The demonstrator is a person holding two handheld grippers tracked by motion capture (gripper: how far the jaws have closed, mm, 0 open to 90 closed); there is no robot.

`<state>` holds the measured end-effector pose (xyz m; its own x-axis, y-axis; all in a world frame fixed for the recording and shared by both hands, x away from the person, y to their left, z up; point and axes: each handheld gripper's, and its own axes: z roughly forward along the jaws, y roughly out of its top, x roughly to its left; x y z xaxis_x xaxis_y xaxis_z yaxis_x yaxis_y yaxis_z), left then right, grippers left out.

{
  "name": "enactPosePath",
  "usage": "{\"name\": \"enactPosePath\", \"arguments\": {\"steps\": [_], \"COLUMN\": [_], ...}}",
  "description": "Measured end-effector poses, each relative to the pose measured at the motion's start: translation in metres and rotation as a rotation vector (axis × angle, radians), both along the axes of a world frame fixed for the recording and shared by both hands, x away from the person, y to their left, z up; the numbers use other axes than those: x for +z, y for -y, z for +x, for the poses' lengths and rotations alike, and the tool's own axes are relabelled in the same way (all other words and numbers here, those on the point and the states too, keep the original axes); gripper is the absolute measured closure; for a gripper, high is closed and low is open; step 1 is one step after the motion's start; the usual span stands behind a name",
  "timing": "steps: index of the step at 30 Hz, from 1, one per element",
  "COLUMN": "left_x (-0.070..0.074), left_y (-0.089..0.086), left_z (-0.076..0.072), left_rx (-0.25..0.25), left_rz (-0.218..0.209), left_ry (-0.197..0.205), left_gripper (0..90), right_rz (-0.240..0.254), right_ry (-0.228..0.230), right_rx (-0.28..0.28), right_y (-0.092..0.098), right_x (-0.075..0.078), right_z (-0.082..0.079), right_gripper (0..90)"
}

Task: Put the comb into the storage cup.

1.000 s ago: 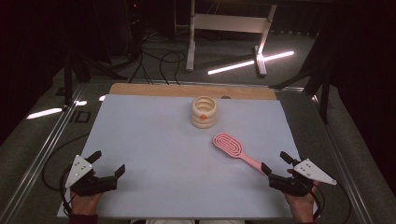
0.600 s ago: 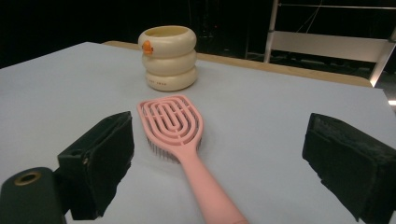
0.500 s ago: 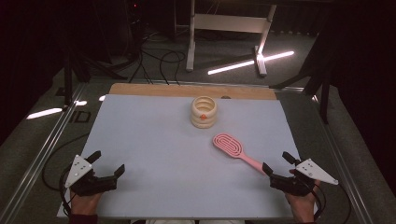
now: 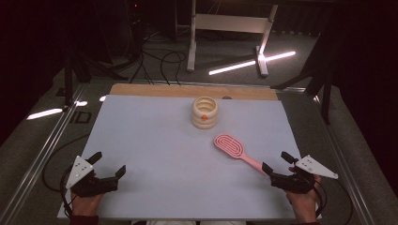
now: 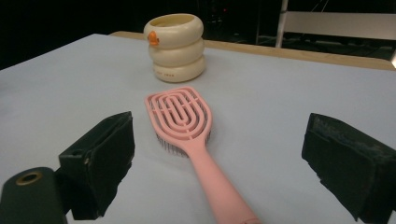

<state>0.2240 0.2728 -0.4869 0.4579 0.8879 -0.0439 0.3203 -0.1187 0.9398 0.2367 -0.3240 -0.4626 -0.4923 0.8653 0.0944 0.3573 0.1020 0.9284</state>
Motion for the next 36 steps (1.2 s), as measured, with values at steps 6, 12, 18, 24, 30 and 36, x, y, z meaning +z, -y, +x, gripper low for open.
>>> {"name": "enactPosePath", "arguments": {"steps": [6, 12, 18, 24, 30, 36], "left_x": [0.0, -0.001, -0.001, -0.001, -0.002, -0.002], "left_y": [0.001, 0.001, 0.0, 0.0, 0.0, 0.001], "left_z": [0.0, 0.0, -0.001, -0.001, -0.001, -0.001], "left_rx": [0.002, 0.005, 0.008, 0.008, 0.008, 0.006], "left_rz": [0.0, -0.004, -0.007, -0.006, -0.005, -0.005], "left_ry": [-0.002, 0.001, 0.002, 0.001, -0.002, -0.005], "left_gripper": [0.3, 0.3, 0.3, 0.2, 0.3, 0.3], "right_rz": [-0.016, -0.033, -0.093, -0.142, -0.203, -0.279], "right_ry": [-0.01, -0.02, -0.036, -0.071, -0.114, -0.159], "right_rx": [0.028, 0.064, 0.098, 0.123, 0.14, 0.173], "right_y": [-0.005, -0.016, -0.027, -0.034, -0.041, -0.051], "right_x": [0.009, 0.017, 0.025, 0.031, 0.031, 0.034], "right_z": [0.007, 0.021, 0.033, 0.046, 0.057, 0.068], "right_gripper": [9.8, 9.0, 9.0, 9.0, 9.0, 9.0]}}
